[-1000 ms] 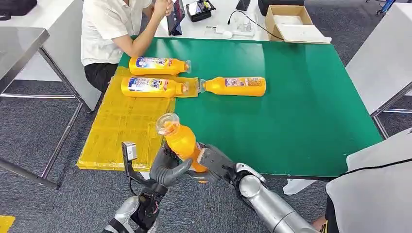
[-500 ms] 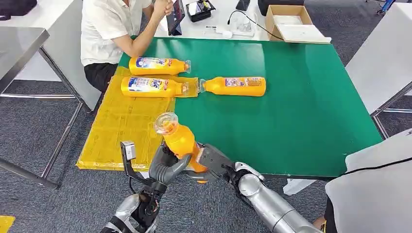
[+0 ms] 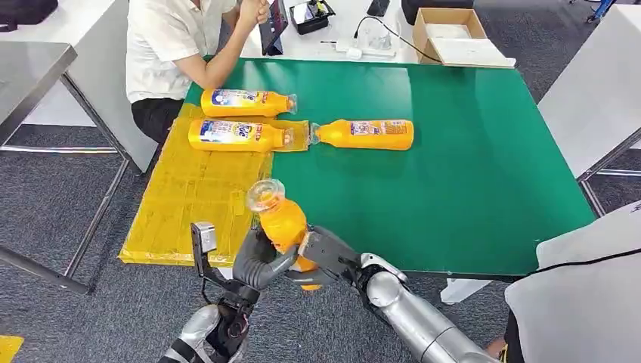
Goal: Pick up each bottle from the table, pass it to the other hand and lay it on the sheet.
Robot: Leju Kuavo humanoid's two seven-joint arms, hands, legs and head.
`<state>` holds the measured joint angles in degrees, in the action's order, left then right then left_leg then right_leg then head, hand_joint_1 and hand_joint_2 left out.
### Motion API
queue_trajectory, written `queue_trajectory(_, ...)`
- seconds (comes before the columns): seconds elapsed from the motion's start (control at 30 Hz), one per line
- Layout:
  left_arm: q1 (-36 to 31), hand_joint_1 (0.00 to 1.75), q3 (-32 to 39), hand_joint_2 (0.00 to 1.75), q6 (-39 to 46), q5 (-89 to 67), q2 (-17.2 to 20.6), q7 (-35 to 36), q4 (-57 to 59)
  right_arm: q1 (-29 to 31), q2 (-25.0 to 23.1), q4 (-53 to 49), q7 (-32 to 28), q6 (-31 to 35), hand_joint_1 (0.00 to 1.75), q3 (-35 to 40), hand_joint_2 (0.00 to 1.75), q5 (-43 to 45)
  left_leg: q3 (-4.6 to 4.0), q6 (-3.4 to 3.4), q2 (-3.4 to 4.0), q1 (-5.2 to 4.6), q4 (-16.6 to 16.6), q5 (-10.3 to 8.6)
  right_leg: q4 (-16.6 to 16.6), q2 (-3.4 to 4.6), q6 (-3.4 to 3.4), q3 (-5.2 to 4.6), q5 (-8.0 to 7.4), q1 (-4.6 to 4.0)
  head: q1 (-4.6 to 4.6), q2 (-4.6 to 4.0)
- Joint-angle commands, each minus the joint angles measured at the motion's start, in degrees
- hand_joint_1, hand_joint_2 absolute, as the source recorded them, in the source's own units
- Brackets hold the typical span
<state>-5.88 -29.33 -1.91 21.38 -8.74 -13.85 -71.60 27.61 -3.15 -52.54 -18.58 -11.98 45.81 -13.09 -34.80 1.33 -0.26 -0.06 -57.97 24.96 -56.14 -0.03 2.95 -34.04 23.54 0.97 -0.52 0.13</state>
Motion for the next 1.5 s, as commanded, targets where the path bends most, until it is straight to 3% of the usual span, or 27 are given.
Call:
queue_trajectory(0.03,-0.8,1.75,0.6,1.75,1.3,-0.7,-0.4,0.1,-0.1,-2.0,-0.1,-4.2,-0.6,4.1,0.0,-1.5,1.75,-0.9,0.1,-0.05,-0.02,0.03,0.0,0.03,0.0,-0.05,-0.07,0.11,0.04,-0.04,0.0,0.0)
queue_trajectory(0.2,-0.6,1.75,0.5,1.75,1.0,-0.4,-0.3,-0.1,-0.4,-2.2,-0.1,-4.4,-0.9,4.5,0.0,-1.8,1.75,-1.1,0.13,-0.06,0.05,0.04,0.0,0.06,0.0,0.03,-0.1,0.14,0.04,-0.05,0.0,0.0)
queue_trajectory(0.3,-0.3,1.75,1.0,1.75,1.7,-0.4,-0.2,-1.2,-2.0,-5.6,-0.1,-7.2,-3.4,7.2,0.0,-4.1,1.75,-1.8,0.27,-0.11,-0.03,0.07,0.0,0.09,0.0,-0.06,-0.16,0.31,0.1,-0.08,0.0,0.0)
queue_trajectory(0.5,-0.5,1.75,5.0,1.75,11.5,-7.7,0.9,-5.9,-5.3,-12.5,0.8,-16.7,-6.3,11.8,0.0,-6.9,1.75,-5.2,0.22,-0.1,-0.08,0.08,0.0,0.1,0.0,-0.1,-0.14,0.27,0.12,-0.09,0.02,0.0)
queue_trajectory(0.53,-0.6,1.75,5.7,1.75,16.5,-13.7,1.2,-8.5,-6.3,-13.1,0.9,-17.9,-6.4,12.4,0.0,-7.1,0.0,-6.2,0.13,-0.08,-0.04,0.04,0.0,0.06,0.0,-0.05,-0.1,0.15,0.07,-0.05,0.0,0.0)
queue_trajectory(0.6,-1.1,1.75,7.5,1.75,27.8,-27.9,2.1,-11.0,-8.4,-13.9,1.1,-19.8,-7.2,14.5,0.0,-7.4,0.0,-8.9,0.09,-0.08,-0.02,0.07,0.0,0.06,0.0,-0.04,-0.11,0.11,0.06,-0.07,0.0,0.0)
queue_trajectory(0.7,-2.3,1.75,9.8,1.75,24.3,-27.6,3.0,-8.7,-11.2,-16.1,0.5,-23.9,-9.8,18.4,0.0,-9.3,0.0,-10.7,0.16,-0.12,0.01,0.09,0.0,0.1,0.0,-0.02,-0.16,0.17,0.09,-0.1,0.0,0.0)
queue_trajectory(0.83,-6.0,1.75,12.7,1.75,28.0,-34.6,3.8,-7.4,-8.5,-19.9,-2.4,-30.0,-13.8,24.3,0.0,-12.1,0.0,-9.6,0.25,-0.16,-0.12,0.12,-0.1,0.14,-0.1,-0.13,-0.23,0.28,0.19,-0.13,0.0,0.0)
queue_trajectory(0.87,-6.5,1.75,13.2,1.75,28.0,-34.5,3.8,-7.5,-7.8,-20.0,-2.4,-30.6,-13.6,24.5,0.0,-11.9,0.0,-9.7,-0.03,-0.07,-0.04,0.04,0.0,0.0,0.0,-0.04,-0.09,-0.02,0.02,-0.03,0.0,0.0)
queue_trajectory(1.13,-6.8,1.75,12.9,1.75,30.7,-38.5,4.0,-6.9,-6.5,-20.6,-3.3,-30.4,-14.9,26.6,0.0,-13.1,0.0,-8.6,0.13,-0.07,-0.02,0.06,0.0,0.05,0.0,-0.03,-0.11,0.15,0.06,-0.05,0.0,0.0)
queue_trajectory(1.2,-9.4,1.75,13.3,1.75,36.1,-50.7,5.1,-2.2,-1.8,-22.1,-5.2,-31.9,-16.2,30.5,0.0,-14.5,0.0,-7.0,0.18,-0.09,-0.04,0.07,0.0,0.05,0.0,-0.06,-0.14,0.19,0.08,-0.06,0.0,0.0)
queue_trajectory(1.27,-12.4,1.75,13.5,1.75,35.5,-60.2,5.9,1.5,4.7,-22.6,-5.8,-32.6,-15.7,32.3,0.0,-14.4,0.0,-6.3,0.24,-0.12,-0.12,0.08,0.1,0.04,0.0,-0.15,-0.17,0.26,0.1,-0.07,0.04,0.0)
queue_trajectory(1.5,-23.2,1.75,12.7,1.75,31.6,-75.2,4.0,10.5,29.5,-21.6,-6.0,-30.2,-14.6,28.4,0.0,-13.4,0.0,-3.7,0.29,-0.11,-0.23,0.08,0.1,-0.03,0.1,-0.24,-0.16,0.34,0.06,-0.07,0.02,0.0)
